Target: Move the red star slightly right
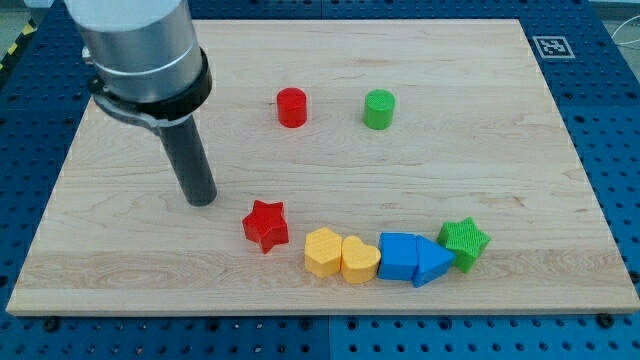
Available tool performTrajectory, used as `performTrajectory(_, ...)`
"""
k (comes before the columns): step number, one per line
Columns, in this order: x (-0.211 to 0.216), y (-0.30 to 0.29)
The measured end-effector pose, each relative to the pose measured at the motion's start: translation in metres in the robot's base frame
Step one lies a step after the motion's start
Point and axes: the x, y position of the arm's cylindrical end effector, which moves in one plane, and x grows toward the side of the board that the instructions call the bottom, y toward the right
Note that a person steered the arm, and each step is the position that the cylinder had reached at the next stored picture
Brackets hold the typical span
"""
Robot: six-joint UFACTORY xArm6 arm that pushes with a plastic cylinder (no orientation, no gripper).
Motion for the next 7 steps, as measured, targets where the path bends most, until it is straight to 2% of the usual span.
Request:
performTrajectory(4, 0.064, 0.0)
performTrajectory(6, 0.053, -0.046)
performTrajectory(7, 0.033, -0.046)
